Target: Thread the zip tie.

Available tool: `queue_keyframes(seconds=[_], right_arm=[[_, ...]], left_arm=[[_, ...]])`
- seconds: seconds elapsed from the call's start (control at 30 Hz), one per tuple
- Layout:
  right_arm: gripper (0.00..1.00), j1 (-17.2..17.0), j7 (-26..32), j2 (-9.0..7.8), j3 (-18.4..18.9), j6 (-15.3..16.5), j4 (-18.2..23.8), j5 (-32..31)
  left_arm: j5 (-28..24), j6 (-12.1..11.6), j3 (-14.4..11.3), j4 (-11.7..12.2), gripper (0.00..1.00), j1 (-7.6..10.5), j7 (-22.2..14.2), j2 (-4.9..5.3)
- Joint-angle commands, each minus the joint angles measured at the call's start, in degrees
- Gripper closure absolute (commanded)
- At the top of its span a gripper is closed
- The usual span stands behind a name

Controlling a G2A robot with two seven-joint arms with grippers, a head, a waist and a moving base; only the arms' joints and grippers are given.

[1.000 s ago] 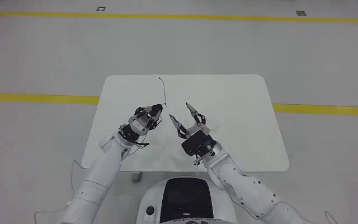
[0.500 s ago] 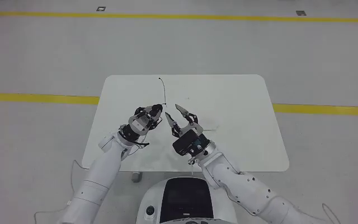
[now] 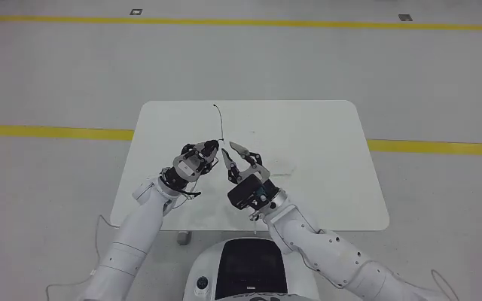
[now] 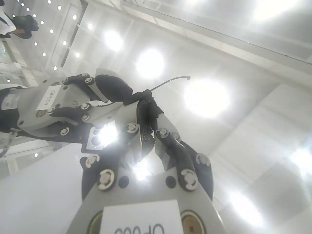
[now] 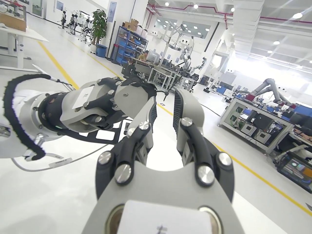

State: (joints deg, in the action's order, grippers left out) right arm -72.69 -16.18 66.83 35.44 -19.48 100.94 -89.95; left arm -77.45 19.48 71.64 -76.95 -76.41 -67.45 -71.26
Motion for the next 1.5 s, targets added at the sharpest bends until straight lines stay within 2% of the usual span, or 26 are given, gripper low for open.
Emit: queue_keyframes(seconds=[0.0, 0.33, 0.73, 1.1, 1.3, 1.4, 1.47], right_arm=[[0.84, 0.12, 0.03, 0.07, -0.1, 0.0, -0.04, 0.0], [0.85, 1.17, 0.95, 0.6, -0.74, 0.0, -0.63, 0.0], [0.92, 1.38, 1.53, 1.34, -0.25, 0.0, -1.32, 0.0], [0.85, 1.38, 1.84, 1.65, 0.0, 0.0, -1.66, 0.0], [0.86, 1.42, 1.9, 1.76, 0.04, 0.0, -1.76, 0.0], [0.87, 1.52, 1.99, 1.83, -0.02, 0.0, -1.82, 0.0], [0.95, 1.59, 2.07, 1.87, -0.06, 0.0, -1.86, 0.0]], left_arm=[[0.0, 0.0, 0.0, 0.0, 1.0, 0.0, 0.0, 0.0], [0.0, 0.0, 0.0, 0.0, 1.0, 0.0, 0.0, 0.0], [0.0, 0.0, 0.0, 0.0, 1.0, 0.0, 0.0, 0.0], [0.0, 0.0, 0.0, 0.0, 1.0, 0.0, 0.0, 0.0], [0.0, 0.0, 0.0, 0.0, 1.0, 0.0, 0.0, 0.0], [0.0, 0.0, 0.0, 0.0, 1.0, 0.0, 0.0, 0.0], [0.0, 0.0, 0.0, 0.0, 1.0, 0.0, 0.0, 0.0]])
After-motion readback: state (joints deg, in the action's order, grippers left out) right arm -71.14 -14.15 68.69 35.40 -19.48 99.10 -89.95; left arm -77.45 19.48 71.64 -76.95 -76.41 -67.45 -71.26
